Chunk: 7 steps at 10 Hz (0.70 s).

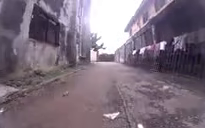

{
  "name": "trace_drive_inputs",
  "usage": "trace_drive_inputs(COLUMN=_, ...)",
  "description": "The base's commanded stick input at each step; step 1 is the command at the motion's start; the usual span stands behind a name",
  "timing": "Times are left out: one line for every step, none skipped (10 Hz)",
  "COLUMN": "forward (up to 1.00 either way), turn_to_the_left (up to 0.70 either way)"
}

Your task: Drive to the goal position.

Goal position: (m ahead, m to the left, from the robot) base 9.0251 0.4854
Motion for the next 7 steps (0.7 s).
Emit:
trace_drive_inputs(forward=0.70, turn_to_the_left=0.00)
trace_drive_inputs(forward=0.70, turn_to_the_left=0.00)
trace_drive_inputs(forward=0.70, turn_to_the_left=0.00)
trace_drive_inputs(forward=0.70, turn_to_the_left=0.00)
trace_drive_inputs(forward=0.70, turn_to_the_left=0.00)
trace_drive_inputs(forward=0.70, turn_to_the_left=0.00)
trace_drive_inputs(forward=0.70, turn_to_the_left=0.00)
